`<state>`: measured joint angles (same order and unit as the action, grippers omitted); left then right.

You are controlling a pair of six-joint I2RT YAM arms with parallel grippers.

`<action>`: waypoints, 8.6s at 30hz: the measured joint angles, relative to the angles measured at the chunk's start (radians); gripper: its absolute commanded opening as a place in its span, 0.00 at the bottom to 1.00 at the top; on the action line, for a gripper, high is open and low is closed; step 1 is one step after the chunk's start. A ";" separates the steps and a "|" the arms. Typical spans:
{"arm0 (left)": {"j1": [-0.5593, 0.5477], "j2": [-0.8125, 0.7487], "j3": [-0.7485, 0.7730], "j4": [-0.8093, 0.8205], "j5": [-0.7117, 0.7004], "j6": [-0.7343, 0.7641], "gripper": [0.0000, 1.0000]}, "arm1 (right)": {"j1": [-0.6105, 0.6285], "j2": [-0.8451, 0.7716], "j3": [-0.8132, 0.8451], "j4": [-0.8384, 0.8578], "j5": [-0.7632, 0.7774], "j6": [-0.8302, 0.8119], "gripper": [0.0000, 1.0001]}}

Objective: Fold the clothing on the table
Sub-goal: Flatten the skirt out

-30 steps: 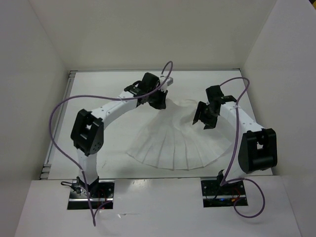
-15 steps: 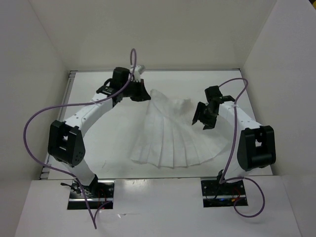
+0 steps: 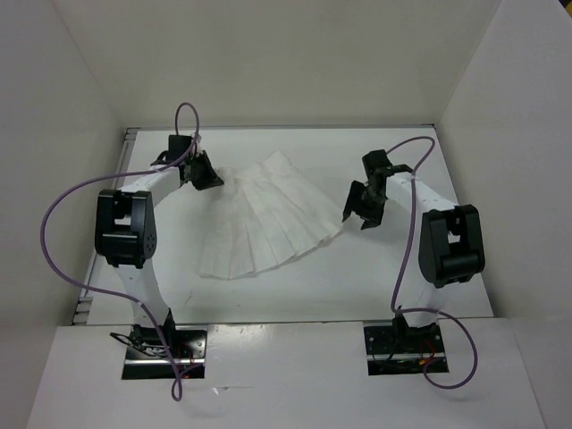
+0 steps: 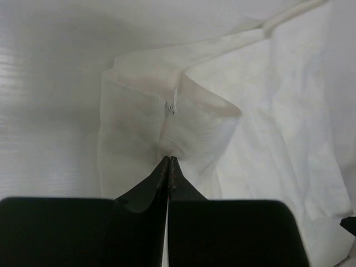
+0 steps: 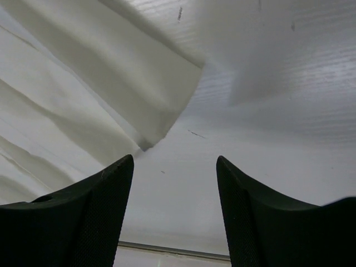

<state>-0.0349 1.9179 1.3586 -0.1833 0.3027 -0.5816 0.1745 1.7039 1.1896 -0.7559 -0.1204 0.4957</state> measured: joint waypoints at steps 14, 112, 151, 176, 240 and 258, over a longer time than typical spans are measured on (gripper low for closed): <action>0.053 0.047 -0.059 0.001 -0.107 -0.081 0.00 | 0.160 0.266 0.436 0.034 -0.061 -0.070 0.62; 0.092 0.061 0.000 0.033 0.412 0.048 0.00 | 0.026 0.511 0.508 0.177 -0.183 -0.100 0.00; -0.120 0.456 0.408 0.027 0.475 0.166 0.31 | -0.024 0.354 0.347 0.090 0.061 -0.066 0.00; -0.061 0.084 0.360 0.121 0.554 -0.032 0.00 | -0.064 0.204 0.674 0.015 0.034 -0.076 0.00; -0.015 0.154 0.218 0.203 0.502 -0.118 0.03 | -0.040 -0.016 0.284 0.148 -0.190 -0.154 0.00; -0.038 0.061 0.013 0.193 0.459 0.125 0.07 | -0.020 -0.054 0.206 0.186 -0.170 -0.180 0.00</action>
<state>-0.0727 1.9793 1.3720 0.0101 0.7612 -0.4568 0.1543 1.6497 1.3956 -0.5701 -0.2901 0.3153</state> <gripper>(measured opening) 0.062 0.005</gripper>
